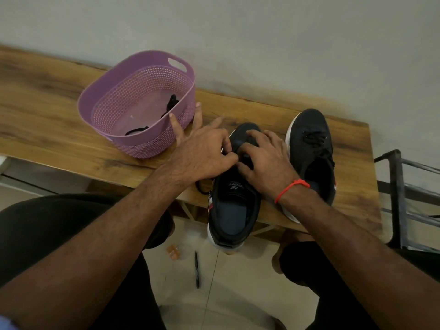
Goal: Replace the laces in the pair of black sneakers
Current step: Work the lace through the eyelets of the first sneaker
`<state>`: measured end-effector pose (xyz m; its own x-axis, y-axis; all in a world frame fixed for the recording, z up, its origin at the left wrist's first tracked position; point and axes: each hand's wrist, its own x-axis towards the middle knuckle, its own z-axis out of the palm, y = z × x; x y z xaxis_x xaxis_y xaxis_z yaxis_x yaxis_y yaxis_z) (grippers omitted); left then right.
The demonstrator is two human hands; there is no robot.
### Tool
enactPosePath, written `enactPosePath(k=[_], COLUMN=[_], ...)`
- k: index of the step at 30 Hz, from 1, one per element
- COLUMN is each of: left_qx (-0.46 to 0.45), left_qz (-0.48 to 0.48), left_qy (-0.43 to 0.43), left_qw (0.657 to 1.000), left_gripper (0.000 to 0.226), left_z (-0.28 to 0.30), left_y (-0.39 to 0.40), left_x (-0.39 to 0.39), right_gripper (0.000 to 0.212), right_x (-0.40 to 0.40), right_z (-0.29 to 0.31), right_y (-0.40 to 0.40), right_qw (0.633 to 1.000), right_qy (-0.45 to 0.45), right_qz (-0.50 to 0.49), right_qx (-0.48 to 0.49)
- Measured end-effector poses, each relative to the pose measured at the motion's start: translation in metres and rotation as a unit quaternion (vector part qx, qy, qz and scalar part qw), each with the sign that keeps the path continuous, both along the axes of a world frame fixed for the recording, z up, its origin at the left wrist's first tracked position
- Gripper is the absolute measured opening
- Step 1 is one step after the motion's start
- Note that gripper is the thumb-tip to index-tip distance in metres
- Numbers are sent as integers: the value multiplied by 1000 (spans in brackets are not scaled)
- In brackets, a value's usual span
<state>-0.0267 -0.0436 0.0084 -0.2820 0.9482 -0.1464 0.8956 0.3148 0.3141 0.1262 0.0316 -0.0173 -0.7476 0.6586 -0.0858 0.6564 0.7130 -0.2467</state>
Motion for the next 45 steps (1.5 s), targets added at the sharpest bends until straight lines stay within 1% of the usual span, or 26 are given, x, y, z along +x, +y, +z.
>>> enactPosePath(k=[2, 4, 5, 7, 9, 11, 13, 14, 15, 18, 19, 21, 23, 26, 28, 30, 32, 35, 37, 39, 42, 45], left_qx=[-3, -6, -6, -6, -5, -4, -2, -2, -2, -1, 0, 3, 4, 5, 8, 9, 9, 12, 15, 20, 14, 30], left_qz=[0, -1, -1, 0, 0, 0, 0, 0, 1, 2, 2, 1, 1, 0, 2, 7, 13, 17, 25, 31, 33, 40], left_qy=[2, 1, -1, -5, -9, -10, -11, -12, -12, -13, -12, -13, -11, -11, -13, -14, -12, -12, -10, -3, -3, -10], left_qw=[1000, 1000, 1000, 1000, 1000, 1000, 1000, 1000, 1000, 1000, 1000, 1000, 1000, 1000, 1000, 1000, 1000, 1000, 1000, 999, 999, 999], left_gripper=[12, 13, 13, 14, 16, 17, 15, 16, 18, 18, 17, 16, 15, 18, 20, 20, 21, 20, 19, 20, 22, 17], left_z=[0, 1, 1, 1, 1, 0, 0, 0, -1, -2, -2, -3, -3, -5, -5, -6, -6, -5, -4, -2, -2, -9], left_y=[0, 0, 0, 0, 0, 0, 0, 1, 1, 1, 1, 1, 1, 2, 2, 2, 1, 0, 0, -1, -3, -3], left_x=[0, 0, 0, 0, -1, -2, -2, -2, -2, -1, -1, -2, -2, -3, -3, -3, -4, -4, -2, -1, -1, 2], right_gripper=[32, 28, 29, 29, 26, 19, 10, 11, 18, 63, 68, 59, 53, 66, 72, 71, 65, 51, 43, 35, 21, 18], right_x=[0, 1, 3, 9, 16, 24, 28, 30, 30, 25, 22, 14, 10, 7, 7, 8, 9, 12, 13, 13, 11, 9], right_z=[-1, 1, 6, 20, 31, 35, 38, 36, 34, 24, 21, 19, 18, 16, 15, 17, 23, 33, 38, 40, 37, 32], right_y=[1, 8, 13, 27, 41, 53, 60, 63, 66, 62, 57, 47, 37, 26, 23, 22, 22, 23, 26, 26, 24, 21], right_qw=[1000, 997, 995, 985, 960, 915, 869, 864, 875, 944, 959, 981, 991, 996, 997, 997, 996, 987, 980, 983, 994, 999], right_qy=[22, 66, 95, 167, 244, 327, 399, 401, 372, 216, 180, 131, 99, 52, 15, -8, -34, -123, -171, -167, -103, -45], right_qz=[19, 26, 14, -43, -138, -236, -292, -306, -308, -251, -219, -138, -92, -74, -69, -73, -83, -96, -93, -73, -29, -20], right_qx=[8, 17, 18, 7, 11, 12, -6, -13, -14, 5, 13, 24, 15, -13, -20, -20, -18, 25, 27, 8, -14, -19])
